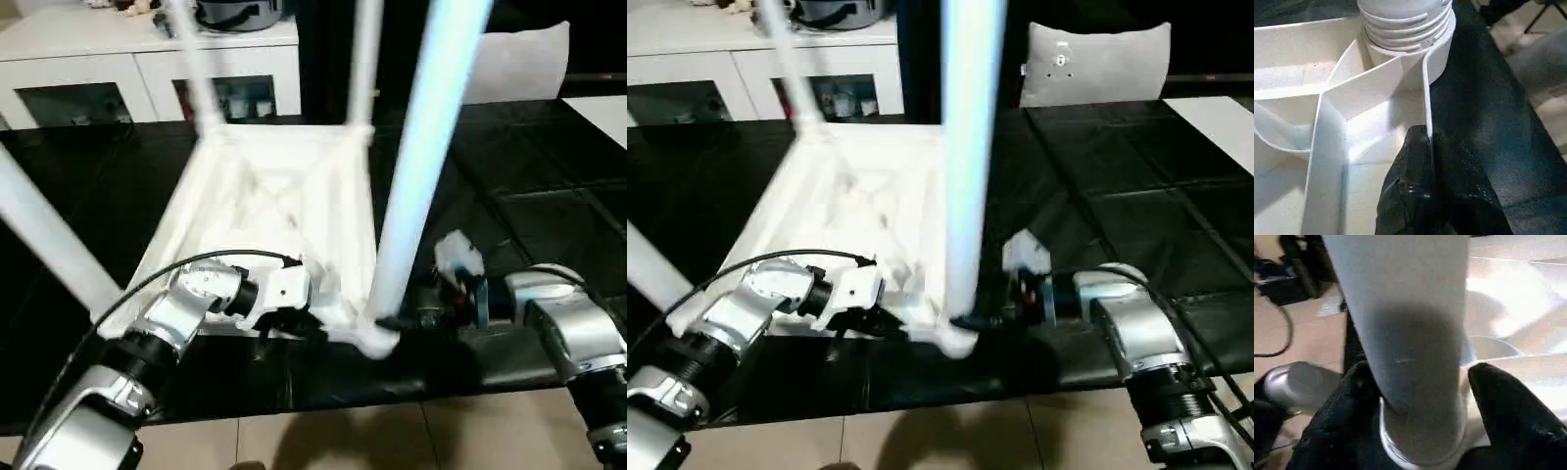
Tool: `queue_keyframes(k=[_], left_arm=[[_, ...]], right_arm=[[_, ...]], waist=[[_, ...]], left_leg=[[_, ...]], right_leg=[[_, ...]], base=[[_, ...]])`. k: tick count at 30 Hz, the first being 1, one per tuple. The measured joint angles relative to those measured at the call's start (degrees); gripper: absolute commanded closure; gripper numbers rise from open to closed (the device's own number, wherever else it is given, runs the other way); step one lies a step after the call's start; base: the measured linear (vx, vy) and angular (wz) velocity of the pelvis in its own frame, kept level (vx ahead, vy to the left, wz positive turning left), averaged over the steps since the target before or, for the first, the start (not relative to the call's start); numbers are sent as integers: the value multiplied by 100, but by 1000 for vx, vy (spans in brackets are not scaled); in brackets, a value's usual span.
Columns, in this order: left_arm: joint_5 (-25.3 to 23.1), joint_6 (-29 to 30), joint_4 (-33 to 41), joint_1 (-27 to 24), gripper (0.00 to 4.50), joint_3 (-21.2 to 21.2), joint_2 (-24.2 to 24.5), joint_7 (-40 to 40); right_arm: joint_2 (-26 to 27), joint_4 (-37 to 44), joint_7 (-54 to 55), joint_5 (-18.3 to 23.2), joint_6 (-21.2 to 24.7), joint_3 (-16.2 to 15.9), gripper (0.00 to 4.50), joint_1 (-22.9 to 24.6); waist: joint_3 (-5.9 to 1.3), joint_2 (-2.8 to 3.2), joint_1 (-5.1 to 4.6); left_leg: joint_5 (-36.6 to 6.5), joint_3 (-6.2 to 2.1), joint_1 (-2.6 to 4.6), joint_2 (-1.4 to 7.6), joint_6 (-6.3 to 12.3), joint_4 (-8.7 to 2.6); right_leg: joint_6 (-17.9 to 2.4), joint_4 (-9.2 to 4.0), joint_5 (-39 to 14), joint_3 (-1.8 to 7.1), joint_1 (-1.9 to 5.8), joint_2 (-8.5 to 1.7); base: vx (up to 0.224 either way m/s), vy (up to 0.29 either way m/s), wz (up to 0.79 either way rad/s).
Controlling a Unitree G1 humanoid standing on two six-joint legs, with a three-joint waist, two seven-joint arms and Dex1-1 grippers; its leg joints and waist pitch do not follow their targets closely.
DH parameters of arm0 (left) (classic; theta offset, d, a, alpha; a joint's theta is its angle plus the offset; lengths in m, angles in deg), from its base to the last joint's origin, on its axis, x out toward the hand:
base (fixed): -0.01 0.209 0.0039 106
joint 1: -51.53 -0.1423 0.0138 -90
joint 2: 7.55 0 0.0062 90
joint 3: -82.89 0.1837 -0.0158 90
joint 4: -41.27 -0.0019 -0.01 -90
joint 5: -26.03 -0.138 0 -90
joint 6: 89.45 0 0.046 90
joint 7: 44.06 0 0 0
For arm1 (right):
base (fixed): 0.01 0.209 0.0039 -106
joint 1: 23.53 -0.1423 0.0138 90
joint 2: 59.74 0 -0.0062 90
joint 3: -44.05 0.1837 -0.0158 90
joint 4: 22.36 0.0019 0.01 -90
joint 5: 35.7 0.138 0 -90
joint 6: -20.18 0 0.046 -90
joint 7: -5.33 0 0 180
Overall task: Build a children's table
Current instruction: Rotate leg to tighten
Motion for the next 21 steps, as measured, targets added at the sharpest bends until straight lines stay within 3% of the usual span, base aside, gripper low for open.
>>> queue_keyframes(k=[13,19,21], left_arm=[[76,-183,-220,138,450,28,-16,-324],[185,602,-131,21,450,-240,-172,-1],[176,840,-108,10,450,-313,-195,229]], right_arm=[[-13,-38,-348,142,223,-81,249,-19],[208,72,234,181,492,153,252,129],[341,64,644,130,555,252,252,128]], waist=[[0,-6,5],[-3,-1,-26],[-3,-2,-112]], left_leg=[[0,1,-2,0,0,0],[1,6,3,0,-3,0],[3,11,10,-2,-9,2]], right_leg=[[0,0,0,0,1,0],[-4,4,4,5,9,0],[-2,5,9,7,19,0]], base=[[0,0,0],[0,0,0],[0,0,0]])
